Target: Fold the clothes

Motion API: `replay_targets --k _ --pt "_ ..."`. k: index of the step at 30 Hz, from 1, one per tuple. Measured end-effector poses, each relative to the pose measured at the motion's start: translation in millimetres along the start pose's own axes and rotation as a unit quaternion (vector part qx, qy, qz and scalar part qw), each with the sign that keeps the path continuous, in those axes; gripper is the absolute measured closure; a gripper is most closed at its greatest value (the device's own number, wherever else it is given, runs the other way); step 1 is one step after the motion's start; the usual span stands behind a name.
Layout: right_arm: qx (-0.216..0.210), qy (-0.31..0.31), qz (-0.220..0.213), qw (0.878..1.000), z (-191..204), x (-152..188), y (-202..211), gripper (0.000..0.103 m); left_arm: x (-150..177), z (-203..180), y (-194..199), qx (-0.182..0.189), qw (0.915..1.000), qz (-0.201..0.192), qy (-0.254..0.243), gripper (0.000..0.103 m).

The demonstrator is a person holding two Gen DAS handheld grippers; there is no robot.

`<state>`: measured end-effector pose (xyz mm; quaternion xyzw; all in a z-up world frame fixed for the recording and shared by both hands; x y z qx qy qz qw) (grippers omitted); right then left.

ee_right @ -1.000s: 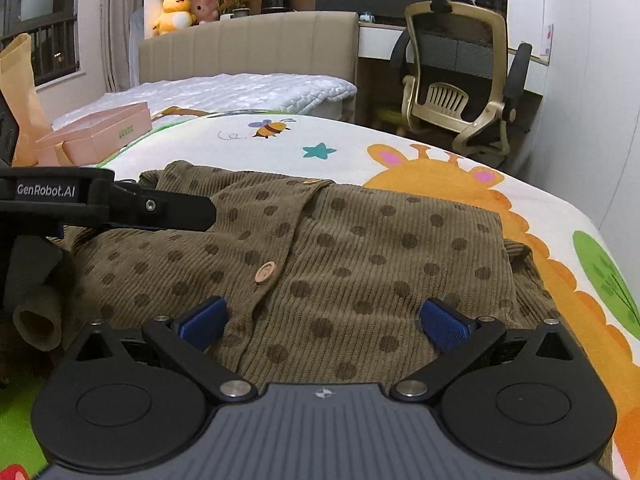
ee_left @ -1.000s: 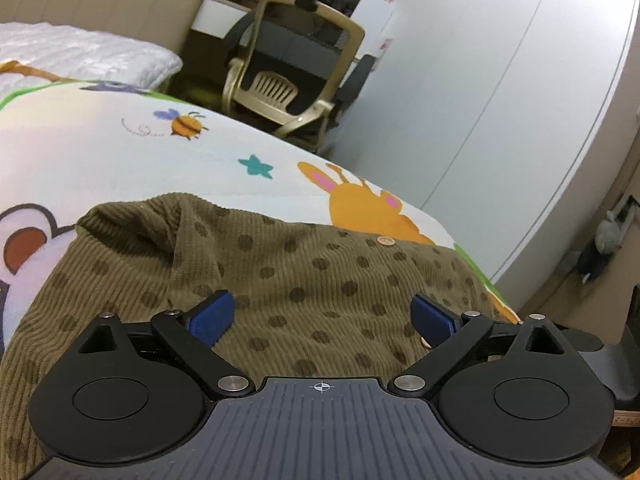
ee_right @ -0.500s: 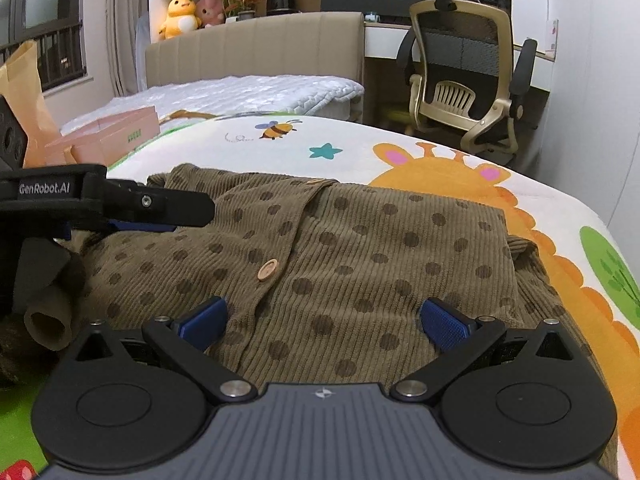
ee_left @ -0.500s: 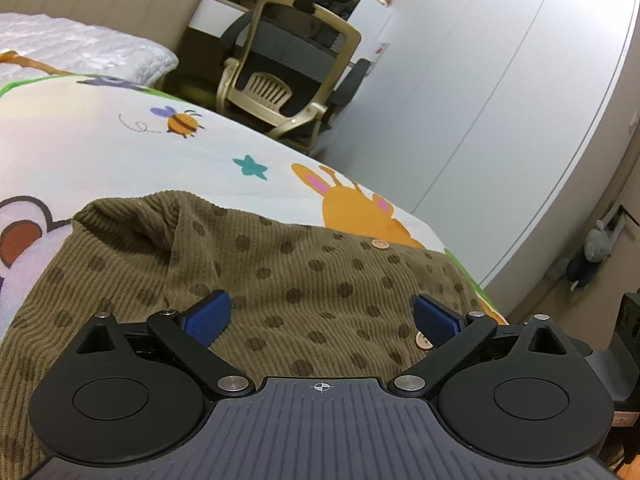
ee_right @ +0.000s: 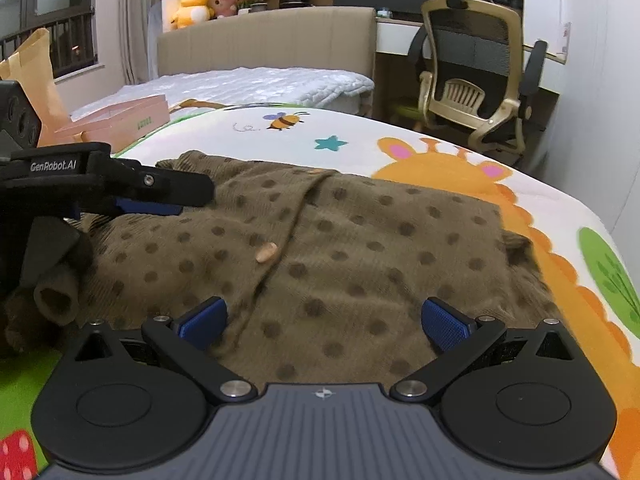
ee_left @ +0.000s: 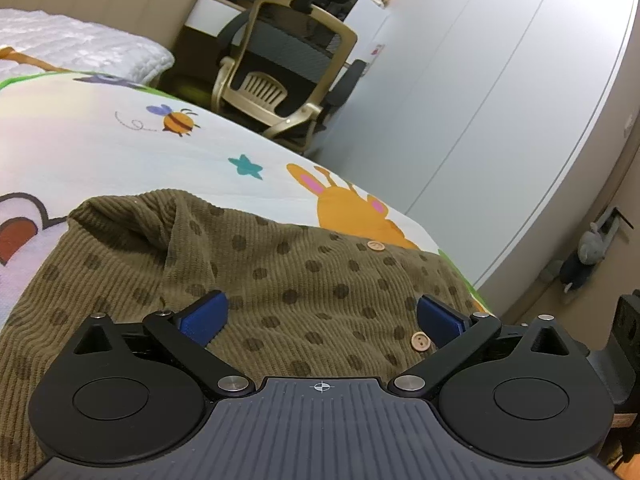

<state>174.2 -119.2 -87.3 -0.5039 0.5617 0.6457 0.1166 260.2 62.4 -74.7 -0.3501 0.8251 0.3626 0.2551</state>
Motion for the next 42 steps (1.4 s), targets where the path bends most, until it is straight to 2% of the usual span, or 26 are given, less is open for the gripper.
replay_targets --k 3,8,12,16,18,23,26,29,34,38,42 --pt "0.04 0.007 0.023 0.999 -10.4 11.4 6.0 0.0 0.0 -0.2 -0.1 0.001 1.0 0.0 0.0 0.0" --pt "0.06 -0.015 0.02 0.998 -22.9 12.2 19.8 0.0 -0.2 -0.2 -0.1 0.001 1.0 0.0 0.002 0.0" --pt "0.073 -0.019 -0.018 0.997 -28.3 -11.0 28.6 0.0 -0.2 0.0 -0.1 0.001 1.0 0.0 0.002 0.0" --pt "0.1 -0.013 -0.017 0.995 -41.8 -42.6 0.1 0.0 -0.2 0.1 -0.2 0.001 1.0 0.0 0.002 0.0" --pt "0.094 -0.021 -0.009 0.995 -45.8 -58.2 -22.9 0.0 -0.2 0.1 -0.4 0.001 1.0 0.0 0.002 0.0" --pt "0.044 -0.038 0.012 0.998 -43.0 -80.2 -72.2 0.0 -0.2 0.3 -0.7 0.001 1.0 0.0 0.002 0.0" --pt "0.054 -0.017 0.021 0.998 -44.7 -79.3 -84.6 0.0 -0.3 0.6 -0.8 0.001 1.0 0.0 0.003 0.0" --pt "0.107 -0.017 0.029 0.994 -57.5 -71.9 -79.0 0.0 -0.3 1.0 -0.7 0.003 1.0 0.0 0.003 0.0" --pt "0.134 -0.062 0.044 0.988 -88.6 -47.1 -67.3 0.0 0.2 0.6 0.0 0.004 1.0 0.001 0.002 0.0" --pt "0.153 -0.061 0.04 0.986 -89.0 -36.1 -63.0 0.0 0.5 0.0 0.2 0.004 1.0 0.001 0.001 0.0" --pt "0.181 -0.019 0.037 0.983 -74.5 -35.8 -65.4 0.0 1.4 -3.3 3.1 -0.005 0.9999 0.008 -0.009 0.0"
Point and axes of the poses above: each gripper's, at about its wrist camera, not at the fingertips, and y roughly against the way its jaws point, z to its left, x to its underside, the point moved 4 cm from there along -y, roughly the way its jaws point, and after that the axes turned 9 degrees about y, right-handed, at the moved point
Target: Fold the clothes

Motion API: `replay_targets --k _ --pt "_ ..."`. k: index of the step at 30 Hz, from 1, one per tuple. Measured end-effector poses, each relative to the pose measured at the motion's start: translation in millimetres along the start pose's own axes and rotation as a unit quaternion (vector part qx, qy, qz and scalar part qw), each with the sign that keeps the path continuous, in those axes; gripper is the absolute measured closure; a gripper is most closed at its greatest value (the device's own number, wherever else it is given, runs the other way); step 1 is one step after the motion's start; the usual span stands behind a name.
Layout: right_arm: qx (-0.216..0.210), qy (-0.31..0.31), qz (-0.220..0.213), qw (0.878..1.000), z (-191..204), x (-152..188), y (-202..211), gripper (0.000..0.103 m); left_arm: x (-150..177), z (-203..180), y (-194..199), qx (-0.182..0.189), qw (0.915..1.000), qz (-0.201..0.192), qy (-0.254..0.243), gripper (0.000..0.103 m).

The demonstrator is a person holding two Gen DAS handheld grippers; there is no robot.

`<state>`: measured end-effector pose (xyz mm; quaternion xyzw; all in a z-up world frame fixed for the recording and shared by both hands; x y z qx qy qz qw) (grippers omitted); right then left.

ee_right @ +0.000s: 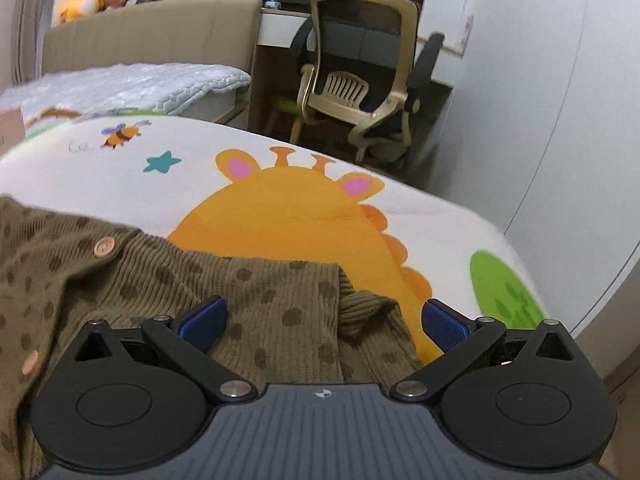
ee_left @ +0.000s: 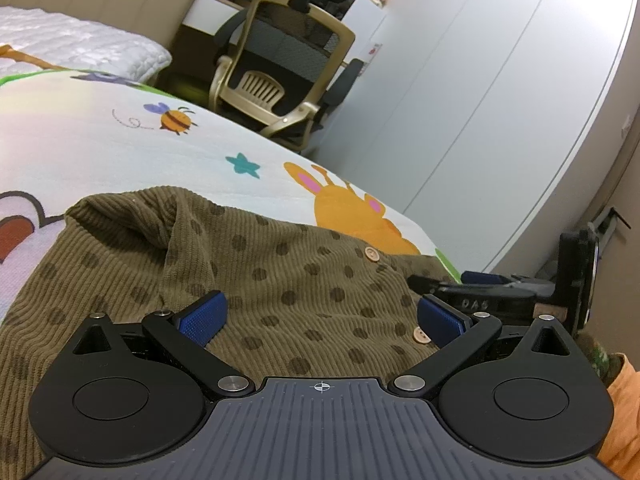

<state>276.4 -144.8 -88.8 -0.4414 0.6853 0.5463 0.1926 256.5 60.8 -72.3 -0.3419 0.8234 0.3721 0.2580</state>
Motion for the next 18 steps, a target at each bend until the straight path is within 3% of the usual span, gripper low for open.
replay_targets --k 5,8,11,13,15,18 --pt "-0.011 -0.012 0.002 1.0 -3.0 1.2 0.5 0.0 1.9 -4.8 9.8 -0.023 0.9994 0.011 -0.022 0.0" --pt "-0.064 -0.066 0.021 0.995 -18.7 4.8 -8.4 0.0 4.7 -2.8 33.0 -0.056 0.9972 0.012 -0.049 0.0" --pt "-0.122 -0.138 0.032 0.982 -39.8 11.6 -14.5 0.0 7.2 3.9 55.0 -0.095 0.993 0.014 -0.068 0.0" --pt "-0.122 -0.193 0.025 0.973 -61.1 21.7 -0.1 0.0 8.4 20.7 66.1 -0.137 0.9886 0.021 -0.06 0.0" --pt "-0.111 -0.219 0.005 0.969 -78.6 34.7 23.9 0.0 9.3 34.1 78.3 -0.155 0.9866 0.024 -0.046 0.0" --pt "-0.069 -0.181 0.003 0.981 -84.9 57.6 57.7 0.0 10.1 46.1 94.4 -0.147 0.9887 0.019 -0.022 0.0"
Point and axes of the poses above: each gripper's, at about its wrist camera, not at the fingertips, and y roughly against the way its jaws point, z to its left, x to its underside, the point moved 4 cm from there along -y, roughly the way its jaws point, and after that the axes turned 9 degrees about y, right-handed, at the moved point
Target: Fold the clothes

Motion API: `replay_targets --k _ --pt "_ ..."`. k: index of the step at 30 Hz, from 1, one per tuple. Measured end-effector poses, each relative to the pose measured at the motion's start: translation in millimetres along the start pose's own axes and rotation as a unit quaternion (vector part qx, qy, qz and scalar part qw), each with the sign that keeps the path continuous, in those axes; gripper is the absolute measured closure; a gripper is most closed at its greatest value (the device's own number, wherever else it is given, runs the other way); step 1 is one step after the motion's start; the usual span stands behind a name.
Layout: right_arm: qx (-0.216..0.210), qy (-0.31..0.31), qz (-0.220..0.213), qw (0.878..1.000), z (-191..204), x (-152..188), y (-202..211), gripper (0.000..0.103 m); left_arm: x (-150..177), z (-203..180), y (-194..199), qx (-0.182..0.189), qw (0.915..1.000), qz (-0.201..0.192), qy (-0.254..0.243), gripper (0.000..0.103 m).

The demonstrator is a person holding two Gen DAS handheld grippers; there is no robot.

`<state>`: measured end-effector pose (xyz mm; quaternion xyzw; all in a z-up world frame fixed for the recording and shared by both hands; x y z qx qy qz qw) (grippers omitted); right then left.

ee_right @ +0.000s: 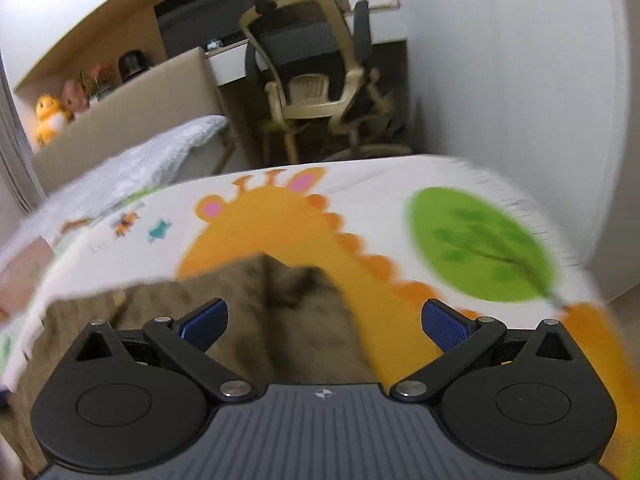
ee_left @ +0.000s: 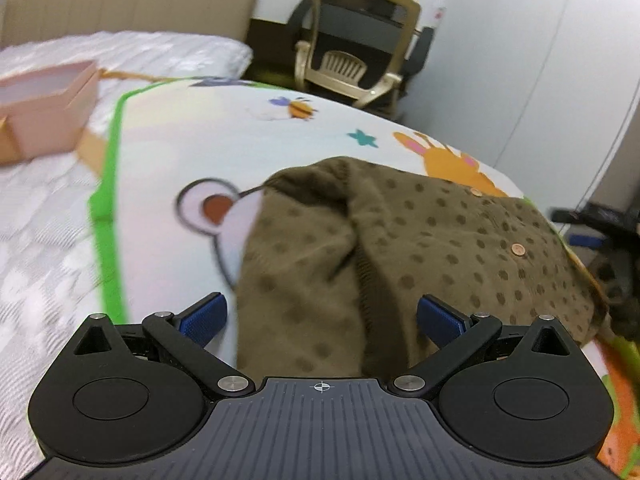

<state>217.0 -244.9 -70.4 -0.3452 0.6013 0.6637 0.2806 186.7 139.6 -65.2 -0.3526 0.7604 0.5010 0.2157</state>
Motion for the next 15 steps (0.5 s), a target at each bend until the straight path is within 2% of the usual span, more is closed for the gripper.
replay_targets --k 2,5,6,10,13,15 --pt "0.041 0.068 0.016 0.997 4.8 19.2 13.0 0.0 1.1 3.6 3.4 0.004 0.9999 -0.005 0.012 0.0" --pt "0.098 0.162 0.024 0.982 11.8 47.8 21.5 0.0 3.2 0.4 2.6 -0.002 1.0 -0.006 0.007 0.0" --pt "0.108 0.174 0.025 0.979 11.9 53.2 24.1 0.0 3.8 -0.7 1.8 -0.003 1.0 -0.003 0.005 0.0" --pt "0.111 0.139 0.03 0.984 7.5 54.6 31.0 0.0 4.8 -2.6 1.3 0.001 1.0 0.004 0.008 0.0" --pt "0.102 0.123 0.002 0.987 13.3 51.1 43.5 0.0 7.0 -4.8 2.4 -0.007 0.9999 -0.004 0.009 0.001" --pt "0.075 0.094 -0.013 0.993 14.6 48.1 54.2 0.0 8.4 -6.2 3.2 -0.012 0.9998 -0.01 0.011 0.005"
Point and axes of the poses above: each gripper's, at about its wrist camera, not at the fingertips, and y roughly against the way its jaws point, z to its left, x to its underside, the point moved 4 cm from there along -y, roughly the way its jaws point, and after that the axes turned 9 degrees about y, right-handed, at the moved point
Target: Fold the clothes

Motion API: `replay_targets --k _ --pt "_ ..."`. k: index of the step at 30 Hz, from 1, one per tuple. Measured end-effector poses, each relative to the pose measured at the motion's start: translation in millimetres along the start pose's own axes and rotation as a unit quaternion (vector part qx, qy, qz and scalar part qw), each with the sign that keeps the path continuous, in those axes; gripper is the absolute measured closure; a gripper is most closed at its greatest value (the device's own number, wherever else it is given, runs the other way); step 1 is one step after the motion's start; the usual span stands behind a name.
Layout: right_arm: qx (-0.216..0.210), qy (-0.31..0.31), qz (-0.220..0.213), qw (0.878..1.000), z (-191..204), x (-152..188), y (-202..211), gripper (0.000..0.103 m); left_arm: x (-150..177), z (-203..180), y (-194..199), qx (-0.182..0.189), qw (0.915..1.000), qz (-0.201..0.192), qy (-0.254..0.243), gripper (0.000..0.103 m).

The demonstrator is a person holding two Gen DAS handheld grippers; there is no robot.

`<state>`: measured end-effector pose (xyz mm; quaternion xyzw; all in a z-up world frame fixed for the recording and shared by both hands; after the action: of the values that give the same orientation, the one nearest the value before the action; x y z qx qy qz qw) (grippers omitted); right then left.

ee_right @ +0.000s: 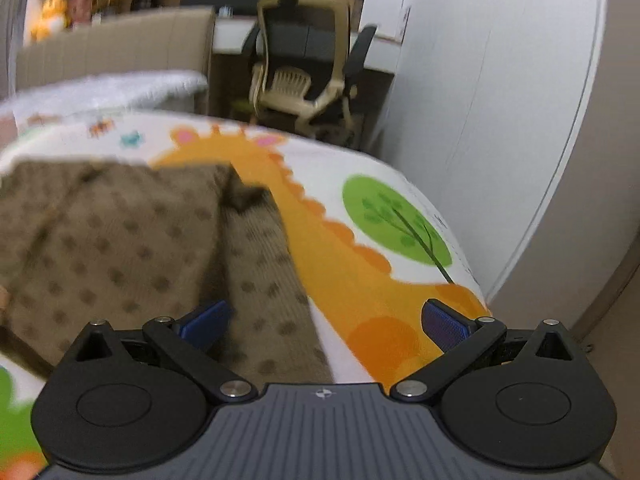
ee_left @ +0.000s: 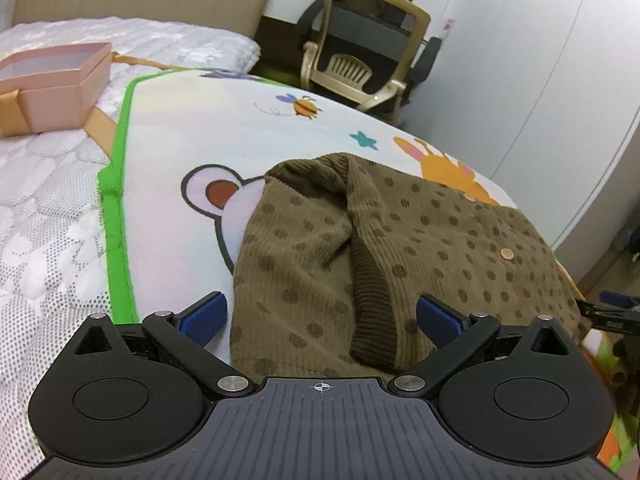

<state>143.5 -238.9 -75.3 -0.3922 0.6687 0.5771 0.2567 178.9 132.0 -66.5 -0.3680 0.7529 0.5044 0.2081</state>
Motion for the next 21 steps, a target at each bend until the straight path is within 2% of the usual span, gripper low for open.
replay_targets --k 1,2,3,5,7,8,10,11,12,13,14,15,17,21 --pt "-0.015 -0.018 -0.007 1.0 -0.9 -1.7 5.5 0.0 0.7 -0.7 0.4 -0.003 1.0 -0.003 0.001 0.008" --pt "-0.035 -0.04 -0.005 0.999 -3.2 -1.8 7.8 0.0 0.3 -1.5 -0.4 -0.005 1.0 -0.004 0.0 0.023" --pt "-0.056 -0.065 0.004 0.996 -6.5 -0.9 7.8 0.0 -1.0 -2.3 -2.0 -0.006 1.0 -0.003 -0.002 0.029" --pt "-0.088 -0.109 0.026 0.99 -10.8 5.8 0.4 0.001 -4.0 -3.5 -7.1 -0.014 0.9999 -0.004 -0.01 0.026" --pt "-0.11 -0.139 0.043 0.983 -11.5 12.8 -7.2 0.013 -7.2 -4.5 -12.6 -0.022 0.9996 -0.005 -0.019 0.026" --pt "-0.111 -0.14 0.044 0.983 -8.1 15.4 -9.1 0.02 -8.7 -5.0 -15.3 -0.026 0.9994 -0.006 -0.023 0.026" --pt "-0.11 -0.12 0.036 0.986 0.3 14.6 -11.0 0.039 -10.2 -7.7 -20.3 -0.039 0.9985 -0.009 -0.036 0.028" --pt "-0.113 -0.111 0.034 0.987 2.5 11.9 -13.5 0.056 -8.9 -10.9 -22.3 -0.05 0.9975 -0.012 -0.048 0.028" --pt "-0.118 -0.105 0.033 0.987 3.1 7.9 -17.2 0.073 -6.6 -15.0 -24.0 -0.064 0.9959 -0.017 -0.063 0.034" --pt "-0.124 -0.099 0.032 0.987 3.8 4.0 -20.9 0.078 -4.1 -18.9 -24.8 -0.075 0.9939 -0.02 -0.078 0.037" --pt "-0.13 -0.093 0.031 0.987 4.4 0.1 -24.6 0.081 -1.8 -22.2 -25.1 -0.084 0.992 -0.023 -0.092 0.048" --pt "-0.136 -0.086 0.03 0.987 5.1 -3.8 -28.2 0.083 0.6 -25.4 -24.2 -0.085 0.9911 -0.022 -0.1 0.054" --pt "-0.119 -0.067 0.025 0.99 1.3 -13.6 -35.4 0.084 7.4 -32.9 -19.3 -0.072 0.9918 -0.011 -0.105 0.065" --pt "-0.069 -0.029 0.016 0.997 -11.0 -33.3 -49.5 0.085 32.7 -56.7 -1.5 -0.011 0.9939 0.031 -0.106 0.071"
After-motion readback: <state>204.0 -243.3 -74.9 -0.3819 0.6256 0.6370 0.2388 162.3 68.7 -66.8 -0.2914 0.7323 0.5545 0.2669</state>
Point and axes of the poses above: each gripper's, at about its wrist camera, not at the fingertips, and y roughly against the way its jaws point, z to its left, x to its underside, the point moved 4 cm from there along -y, roughly the way its jaws point, and after that the axes turned 9 degrees about y, right-handed, at the moved point
